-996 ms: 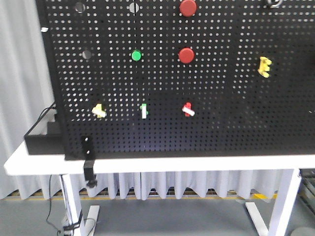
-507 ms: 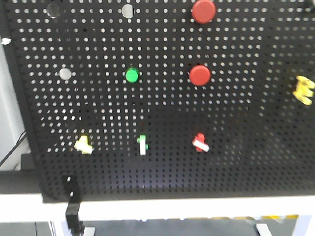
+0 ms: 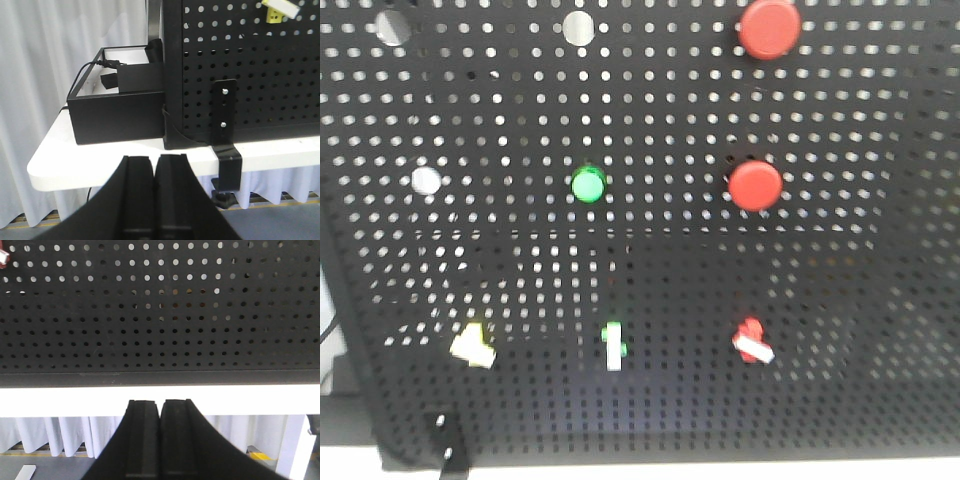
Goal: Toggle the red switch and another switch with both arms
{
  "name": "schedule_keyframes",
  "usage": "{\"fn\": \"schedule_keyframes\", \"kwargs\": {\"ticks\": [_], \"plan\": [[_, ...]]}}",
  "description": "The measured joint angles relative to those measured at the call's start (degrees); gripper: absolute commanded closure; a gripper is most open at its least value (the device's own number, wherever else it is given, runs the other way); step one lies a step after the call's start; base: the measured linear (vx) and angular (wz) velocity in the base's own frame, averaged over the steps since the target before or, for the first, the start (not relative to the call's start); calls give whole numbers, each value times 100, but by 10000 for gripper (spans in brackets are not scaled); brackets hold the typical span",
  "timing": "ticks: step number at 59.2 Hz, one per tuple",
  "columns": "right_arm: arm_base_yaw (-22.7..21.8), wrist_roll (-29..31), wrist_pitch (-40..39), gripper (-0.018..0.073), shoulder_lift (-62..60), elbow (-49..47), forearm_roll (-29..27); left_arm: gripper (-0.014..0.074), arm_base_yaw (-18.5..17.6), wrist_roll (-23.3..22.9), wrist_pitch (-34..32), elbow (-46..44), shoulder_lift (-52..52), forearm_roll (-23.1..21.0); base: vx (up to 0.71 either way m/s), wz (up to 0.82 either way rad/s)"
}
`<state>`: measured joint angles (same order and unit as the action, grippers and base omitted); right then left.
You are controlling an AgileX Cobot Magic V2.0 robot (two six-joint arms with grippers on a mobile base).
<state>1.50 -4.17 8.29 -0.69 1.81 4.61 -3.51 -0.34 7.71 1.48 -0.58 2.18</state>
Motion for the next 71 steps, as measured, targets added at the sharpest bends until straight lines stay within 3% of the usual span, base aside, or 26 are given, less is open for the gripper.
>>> {"fn": "schedule_keyframes", "kwargs": {"ticks": [58,71], "plan": [[0,0,-11,566,0,0,0,594,0,0,0,0,0,0,2,0],[0,0,-472,566,0,0,0,594,0,0,-209,0,0,0,0,0]]}}
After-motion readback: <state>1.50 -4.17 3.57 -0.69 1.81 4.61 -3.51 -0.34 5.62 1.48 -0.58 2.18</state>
